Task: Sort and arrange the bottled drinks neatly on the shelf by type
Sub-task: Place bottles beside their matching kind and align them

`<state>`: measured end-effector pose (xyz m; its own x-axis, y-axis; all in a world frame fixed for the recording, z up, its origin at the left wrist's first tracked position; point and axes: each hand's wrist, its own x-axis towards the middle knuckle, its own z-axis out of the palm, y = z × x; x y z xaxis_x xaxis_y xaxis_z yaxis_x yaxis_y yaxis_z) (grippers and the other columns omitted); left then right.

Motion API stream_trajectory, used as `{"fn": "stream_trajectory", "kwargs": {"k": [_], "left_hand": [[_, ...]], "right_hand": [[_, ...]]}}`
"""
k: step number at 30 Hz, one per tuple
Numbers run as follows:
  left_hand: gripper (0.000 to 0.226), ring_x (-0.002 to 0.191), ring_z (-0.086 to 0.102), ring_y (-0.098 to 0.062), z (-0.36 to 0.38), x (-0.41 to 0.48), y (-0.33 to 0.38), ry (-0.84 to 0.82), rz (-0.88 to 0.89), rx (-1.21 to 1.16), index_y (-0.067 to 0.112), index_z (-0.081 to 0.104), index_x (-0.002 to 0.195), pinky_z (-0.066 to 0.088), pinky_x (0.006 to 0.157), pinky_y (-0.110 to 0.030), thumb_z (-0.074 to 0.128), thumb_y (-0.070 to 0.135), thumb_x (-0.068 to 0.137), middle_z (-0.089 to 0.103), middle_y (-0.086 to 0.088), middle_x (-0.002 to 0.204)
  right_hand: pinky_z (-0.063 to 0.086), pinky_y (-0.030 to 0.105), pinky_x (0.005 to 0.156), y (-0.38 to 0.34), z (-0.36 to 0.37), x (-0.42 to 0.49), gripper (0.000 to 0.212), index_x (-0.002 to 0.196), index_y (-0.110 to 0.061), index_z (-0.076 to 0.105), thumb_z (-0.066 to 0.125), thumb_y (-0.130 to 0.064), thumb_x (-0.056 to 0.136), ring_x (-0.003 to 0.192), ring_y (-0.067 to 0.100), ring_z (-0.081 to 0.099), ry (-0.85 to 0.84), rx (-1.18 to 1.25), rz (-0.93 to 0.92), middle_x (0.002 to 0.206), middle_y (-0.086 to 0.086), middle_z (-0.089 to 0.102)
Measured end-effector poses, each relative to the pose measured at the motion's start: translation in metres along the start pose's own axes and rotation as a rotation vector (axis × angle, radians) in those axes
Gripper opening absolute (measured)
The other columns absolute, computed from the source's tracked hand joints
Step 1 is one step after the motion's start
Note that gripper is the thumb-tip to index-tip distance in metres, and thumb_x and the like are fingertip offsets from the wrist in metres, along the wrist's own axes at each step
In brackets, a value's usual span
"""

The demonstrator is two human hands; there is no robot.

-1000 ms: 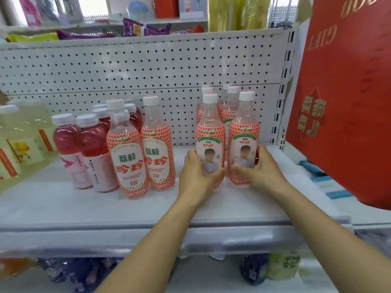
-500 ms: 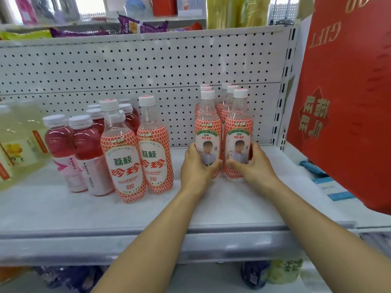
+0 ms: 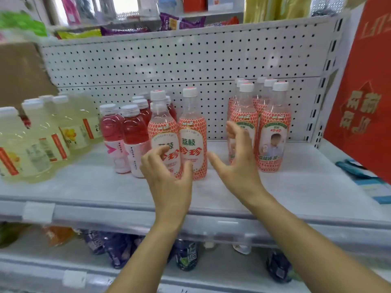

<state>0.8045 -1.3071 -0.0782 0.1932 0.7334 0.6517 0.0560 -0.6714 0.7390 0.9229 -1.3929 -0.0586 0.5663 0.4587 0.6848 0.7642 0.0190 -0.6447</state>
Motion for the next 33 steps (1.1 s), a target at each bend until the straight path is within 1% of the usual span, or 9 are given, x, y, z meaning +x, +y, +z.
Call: {"fn": "stream_trajectory", "kwargs": {"k": [3, 6, 8, 11, 17, 22, 25, 29, 33], "left_hand": [[0.074, 0.124, 0.045, -0.012, -0.011, 0.020, -0.018, -0.092, -0.168, -0.062, 0.017, 0.035, 0.139, 0.046, 0.103, -0.028, 0.080, 0.017, 0.081, 0.039, 0.002, 0.133], [0.076, 0.111, 0.059, -0.004, -0.013, 0.035, -0.023, -0.233, -0.240, -0.179, 0.022, 0.033, 0.139, 0.053, 0.079, -0.014, 0.079, 0.008, 0.080, 0.052, 0.004, 0.127], [0.070, 0.099, 0.059, 0.005, -0.015, 0.041, -0.023, -0.305, -0.265, -0.232, 0.026, 0.035, 0.133, 0.050, 0.066, -0.008, 0.073, -0.001, 0.082, 0.057, 0.012, 0.114], [0.069, 0.105, 0.060, 0.000, -0.024, 0.045, -0.029, -0.406, -0.272, -0.220, 0.033, 0.038, 0.129, 0.056, 0.082, -0.023, 0.071, -0.004, 0.082, 0.060, 0.013, 0.114], [0.074, 0.100, 0.069, -0.013, -0.038, 0.050, -0.043, -0.567, -0.304, -0.134, 0.030, 0.056, 0.121, 0.061, 0.082, -0.032, 0.095, 0.032, 0.057, 0.065, -0.001, 0.119], [0.081, 0.110, 0.067, -0.014, -0.043, 0.058, -0.044, -0.794, -0.371, -0.246, 0.026, 0.042, 0.137, 0.054, 0.096, -0.038, 0.085, 0.007, 0.071, 0.069, 0.002, 0.121], [0.068, 0.112, 0.066, -0.012, -0.053, 0.066, -0.045, -0.943, -0.323, -0.204, 0.025, 0.044, 0.135, 0.051, 0.102, -0.040, 0.070, -0.007, 0.081, 0.069, 0.002, 0.121], [0.064, 0.103, 0.068, -0.004, -0.047, 0.063, -0.030, -0.916, -0.257, -0.138, 0.031, 0.053, 0.122, 0.052, 0.092, -0.029, 0.087, 0.012, 0.071, 0.072, 0.010, 0.111], [0.069, 0.086, 0.070, 0.001, -0.010, 0.034, -0.014, -0.679, -0.249, -0.129, 0.027, 0.056, 0.114, 0.056, 0.073, -0.016, 0.095, 0.030, 0.058, 0.071, 0.011, 0.100]], "right_hand": [[0.039, 0.035, 0.110, -0.009, 0.025, 0.010, 0.097, 0.156, -0.025, 0.012, 0.077, -0.031, 0.084, 0.136, 0.012, 0.038, -0.275, 0.164, 0.318, 0.155, -0.005, 0.031], [0.045, 0.026, 0.093, -0.004, 0.038, 0.022, 0.106, 0.158, -0.022, 0.009, 0.081, -0.022, 0.080, 0.117, 0.008, 0.050, -0.358, 0.288, 0.455, 0.149, -0.003, 0.041], [0.048, 0.033, 0.098, 0.004, 0.042, 0.026, 0.107, 0.157, -0.025, 0.014, 0.083, -0.021, 0.076, 0.118, 0.011, 0.055, -0.370, 0.276, 0.462, 0.147, -0.002, 0.048], [0.053, 0.045, 0.099, 0.010, 0.036, 0.026, 0.111, 0.155, -0.030, 0.021, 0.086, -0.025, 0.066, 0.115, 0.016, 0.062, -0.405, 0.277, 0.458, 0.138, 0.001, 0.056], [0.055, 0.029, 0.090, 0.007, 0.015, 0.014, 0.086, 0.135, -0.032, 0.045, 0.093, -0.032, 0.063, 0.106, 0.008, 0.066, -0.499, 0.281, 0.407, 0.122, -0.010, 0.066], [0.053, 0.040, 0.098, 0.007, 0.007, 0.012, 0.069, 0.127, -0.020, 0.045, 0.084, -0.011, 0.071, 0.106, 0.016, 0.066, -0.544, 0.317, 0.487, 0.118, 0.000, 0.066], [0.054, 0.044, 0.097, 0.006, 0.004, 0.009, 0.071, 0.122, -0.021, 0.045, 0.082, -0.016, 0.062, 0.105, 0.018, 0.067, -0.547, 0.286, 0.469, 0.115, 0.001, 0.067], [0.057, 0.036, 0.092, 0.002, -0.003, -0.005, 0.067, 0.121, -0.025, 0.054, 0.088, -0.015, 0.064, 0.099, 0.008, 0.070, -0.424, 0.281, 0.425, 0.108, -0.008, 0.072], [0.055, 0.034, 0.092, 0.009, -0.026, -0.019, 0.089, 0.130, -0.033, 0.049, 0.094, -0.042, 0.054, 0.104, 0.006, 0.066, -0.238, 0.201, 0.432, 0.115, -0.013, 0.067]]}}
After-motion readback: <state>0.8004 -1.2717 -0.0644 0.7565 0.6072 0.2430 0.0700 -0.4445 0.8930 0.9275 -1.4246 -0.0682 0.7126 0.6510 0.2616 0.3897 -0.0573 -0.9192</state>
